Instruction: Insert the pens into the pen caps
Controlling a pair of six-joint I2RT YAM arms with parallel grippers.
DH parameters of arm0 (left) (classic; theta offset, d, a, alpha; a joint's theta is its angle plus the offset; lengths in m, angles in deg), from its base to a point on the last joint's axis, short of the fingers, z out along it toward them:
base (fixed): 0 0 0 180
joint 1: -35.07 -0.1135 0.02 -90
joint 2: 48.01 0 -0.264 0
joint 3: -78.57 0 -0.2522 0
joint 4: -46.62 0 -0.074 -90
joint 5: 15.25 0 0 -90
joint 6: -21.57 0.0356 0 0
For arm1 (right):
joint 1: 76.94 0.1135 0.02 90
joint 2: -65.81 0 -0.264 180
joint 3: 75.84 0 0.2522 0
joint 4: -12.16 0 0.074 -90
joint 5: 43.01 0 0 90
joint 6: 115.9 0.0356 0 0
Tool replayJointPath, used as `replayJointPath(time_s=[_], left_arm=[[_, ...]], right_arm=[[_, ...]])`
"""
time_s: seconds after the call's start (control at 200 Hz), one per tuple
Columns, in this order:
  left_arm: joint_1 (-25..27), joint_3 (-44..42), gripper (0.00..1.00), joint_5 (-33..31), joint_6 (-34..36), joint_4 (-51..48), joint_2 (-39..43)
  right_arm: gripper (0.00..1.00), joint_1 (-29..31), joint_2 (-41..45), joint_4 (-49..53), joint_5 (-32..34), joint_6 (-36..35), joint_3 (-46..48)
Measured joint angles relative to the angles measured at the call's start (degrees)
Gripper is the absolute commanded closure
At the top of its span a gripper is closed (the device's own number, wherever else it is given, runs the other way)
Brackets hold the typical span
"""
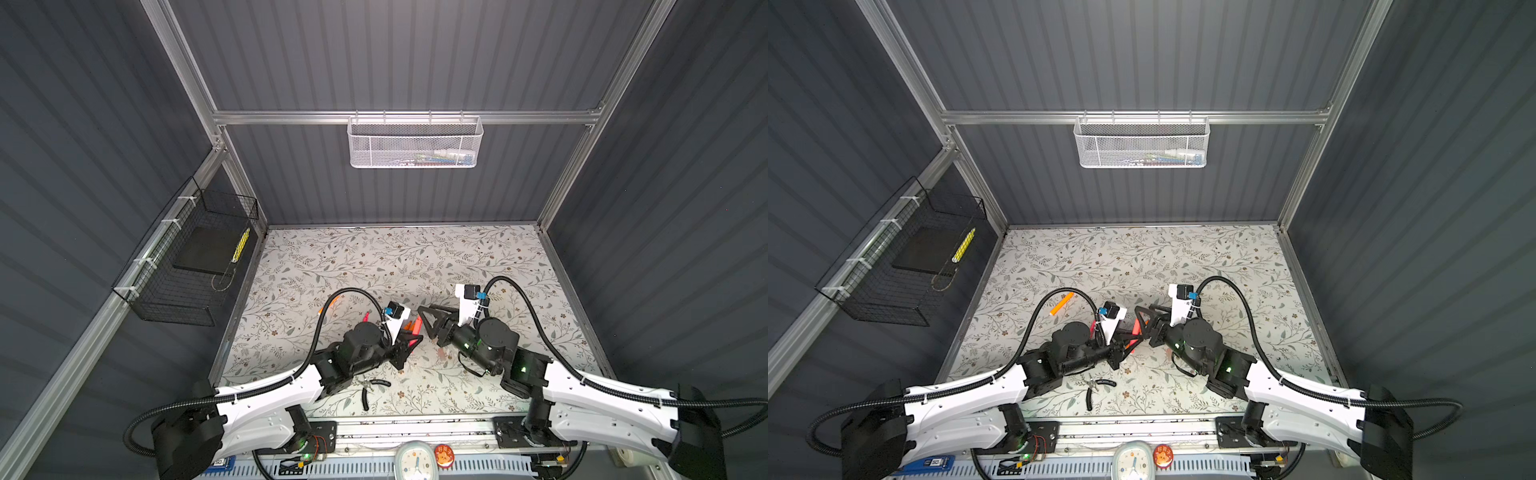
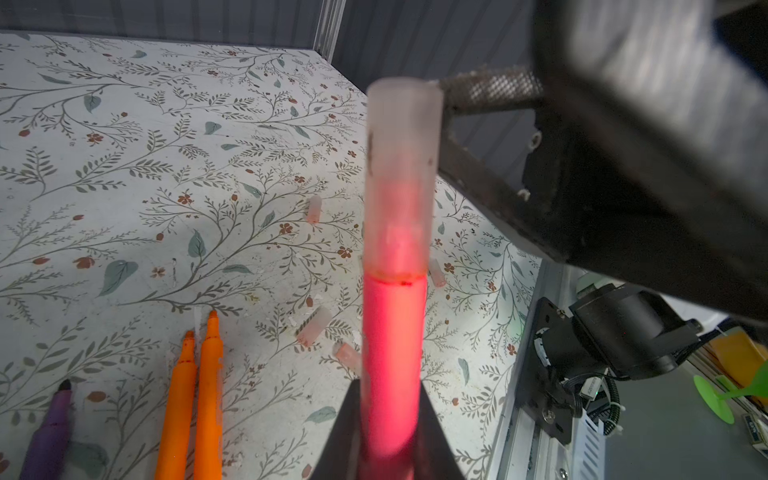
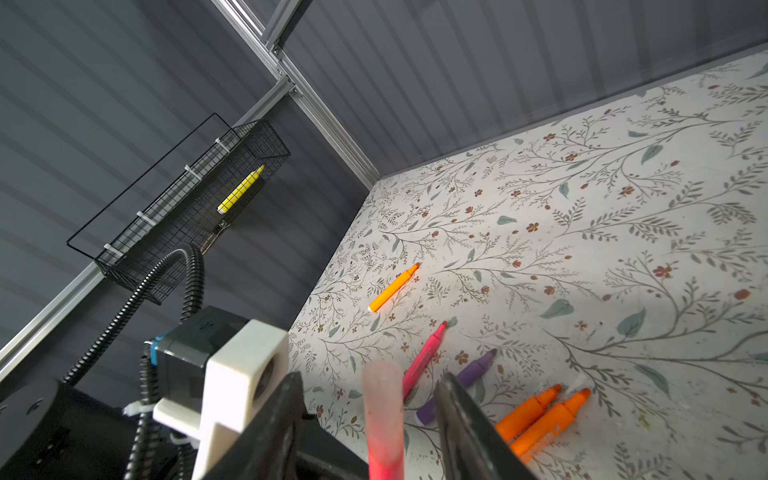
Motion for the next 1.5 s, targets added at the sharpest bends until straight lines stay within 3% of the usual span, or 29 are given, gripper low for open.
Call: replayJointPath(time_s=[0.26,0.415,0.58,0.76,0.875,1.055,1.165,1.501], left_arm=[[0.00,0.00,1.00,0.81,0.00,1.05,-1.05],[0.11,0.00,1.00,1.27,0.00,1.16,-1.05],[0.11,0.00,1.00,1.40,-0.02,1.46,-0.92],[0.11,0.04,1.00,0.07,-0.02,0.74,-0.94],[-0.50,0.04,1.00,1.84,0.15,0.63,-1.27],[-6.54,1.11,1.00,15.98,0.35,1.09,-2.69],[-8.17,2.08,1.00,20.79,0.26,0.76,-3.13],[-8.52,5.05,1.00,22.47,3.98,-3.82,-2.43]], right_arm=[[0.56,-0.90,-3.85,0.15,-0.11,0.04,-2.25],[0.69,-1.53,-6.10,0.26,-0.44,-0.22,-3.48],[0.89,-1.75,-6.36,0.63,-0.55,-0.59,-3.61],[1.00,-1.90,-6.21,0.44,-1.33,-0.37,-3.02],[1.00,-1.86,-4.92,-1.79,-1.84,-0.04,-0.55],[1.00,-1.73,-3.41,-8.20,-1.79,0.00,3.41],[1.00,-1.40,-2.97,-12.04,-1.64,-0.11,4.96],[1.00,2.45,-1.70,-16.52,4.87,-0.90,6.47]])
